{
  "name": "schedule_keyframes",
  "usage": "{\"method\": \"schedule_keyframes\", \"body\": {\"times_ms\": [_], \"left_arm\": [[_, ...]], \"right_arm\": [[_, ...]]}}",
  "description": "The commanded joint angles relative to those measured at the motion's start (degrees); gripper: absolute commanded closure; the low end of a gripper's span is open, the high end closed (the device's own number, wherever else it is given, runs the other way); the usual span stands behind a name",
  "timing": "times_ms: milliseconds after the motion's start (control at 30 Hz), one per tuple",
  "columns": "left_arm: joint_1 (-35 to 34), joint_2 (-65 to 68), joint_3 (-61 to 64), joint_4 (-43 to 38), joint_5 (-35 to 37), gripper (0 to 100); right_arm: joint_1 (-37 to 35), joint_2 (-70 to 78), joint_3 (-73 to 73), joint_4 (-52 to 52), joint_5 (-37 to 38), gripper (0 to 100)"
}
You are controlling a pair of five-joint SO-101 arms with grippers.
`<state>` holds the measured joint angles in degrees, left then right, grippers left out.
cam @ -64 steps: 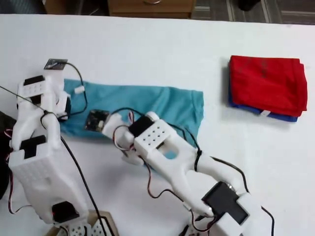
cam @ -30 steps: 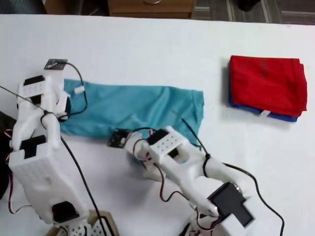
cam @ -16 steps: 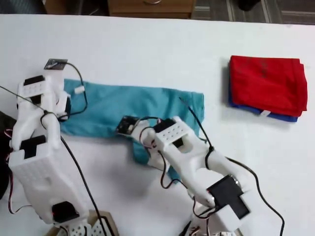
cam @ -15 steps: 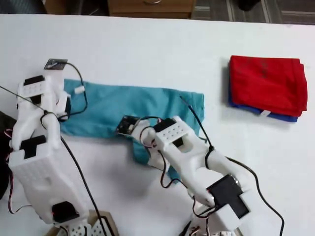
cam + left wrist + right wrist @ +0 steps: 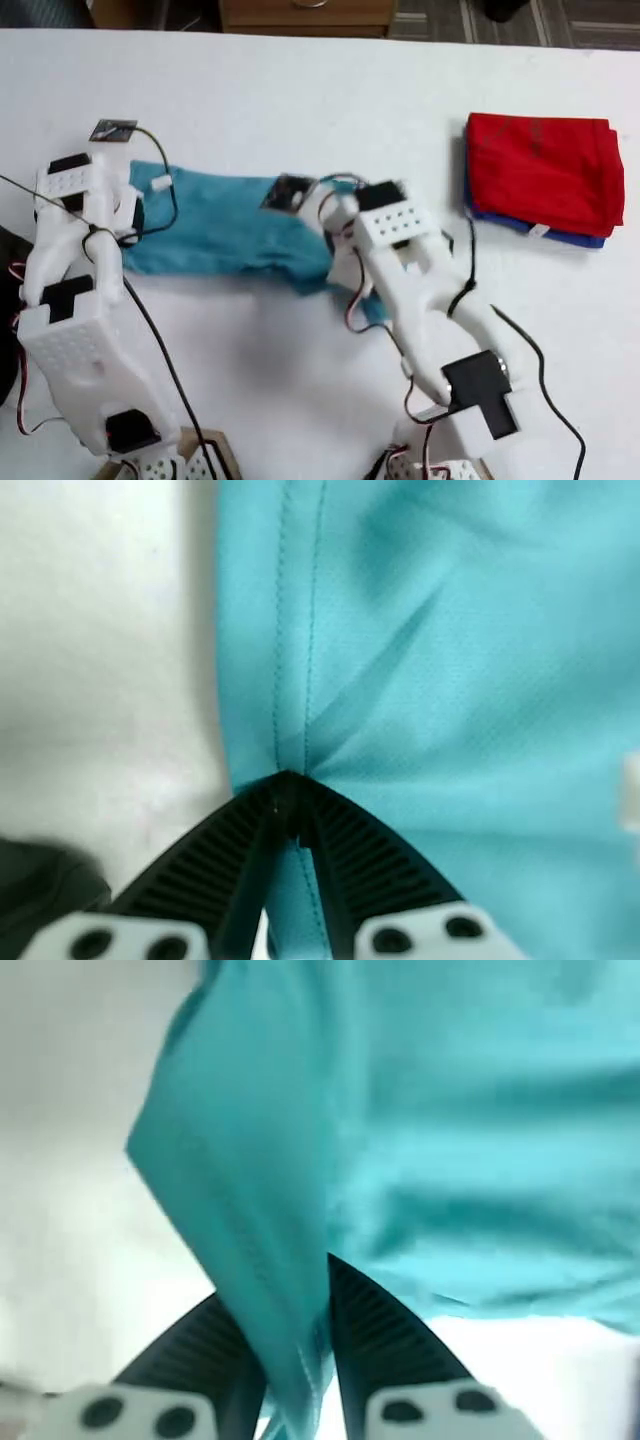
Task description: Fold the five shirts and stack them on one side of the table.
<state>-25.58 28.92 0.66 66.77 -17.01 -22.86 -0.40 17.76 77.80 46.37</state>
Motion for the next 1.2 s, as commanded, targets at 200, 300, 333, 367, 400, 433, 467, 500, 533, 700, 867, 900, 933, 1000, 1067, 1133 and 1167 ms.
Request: {"method": "schedule_keyframes", "body": {"times_ms": [200, 300, 333, 367, 400, 433, 467, 500, 533, 700, 867, 900, 933, 1000, 1067, 1133, 1167], "left_arm": [[-0.5, 0.4, -0.5, -1.6, 0.0, 98], [-0.5, 0.4, -0.5, -1.6, 0.0, 98], [-0.5, 0.4, -0.5, -1.6, 0.0, 98], [-0.5, 0.4, -0.5, -1.6, 0.0, 98], [-0.5, 0.4, -0.5, -1.6, 0.0, 98], [-0.5, 0.4, -0.5, -1.6, 0.0, 98], [-0.5, 0.4, -0.5, -1.6, 0.0, 98], [-0.5, 0.4, -0.5, -1.6, 0.0, 98], [-0.5, 0.4, -0.5, -1.6, 0.0, 98], [-0.5, 0.4, -0.4, -1.6, 0.0, 98], [-0.5, 0.4, -0.4, -1.6, 0.0, 98], [-0.5, 0.4, -0.4, -1.6, 0.0, 98], [-0.5, 0.4, -0.4, -1.6, 0.0, 98], [-0.5, 0.4, -0.4, -1.6, 0.0, 98], [-0.5, 0.4, -0.4, -1.6, 0.0, 98], [-0.5, 0.4, -0.4, -1.6, 0.0, 98], [-0.5, 0.4, -0.4, -1.6, 0.0, 98]], "right_arm": [[2.0, 21.3, -28.0, 2.3, 0.6, 95.5], [2.0, 28.8, -38.9, 6.0, 0.3, 89.2], [2.1, 31.1, -42.5, 7.4, 0.3, 86.7], [2.3, 33.4, -45.8, 8.7, 0.3, 84.4], [2.6, 35.5, -49.1, 9.4, 0.3, 82.6], [2.9, 37.5, -52.3, 9.7, 0.2, 81.7], [3.6, 39.5, -55.0, 9.7, 0.2, 82.1], [4.4, 41.5, -57.8, 9.5, -0.3, 82.9], [5.1, 43.2, -60.6, 9.1, -1.8, 83.9], [9.7, 46.4, -75.4, 14.1, -12.3, 85.8], [10.5, 45.6, -83.7, 23.9, -13.5, 99.1], [10.9, 44.6, -82.9, 23.9, -13.4, 97.9], [11.0, 43.6, -81.2, 23.9, -13.3, 97.2], [10.7, 41.3, -76.1, 23.8, -13.1, 98.0], [9.8, 37.8, -70.1, 23.8, -13.1, 97.9], [8.7, 33.1, -63.2, 23.8, -13.1, 97.9], [7.7, 30.5, -59.6, 23.7, -13.0, 97.9]]}}
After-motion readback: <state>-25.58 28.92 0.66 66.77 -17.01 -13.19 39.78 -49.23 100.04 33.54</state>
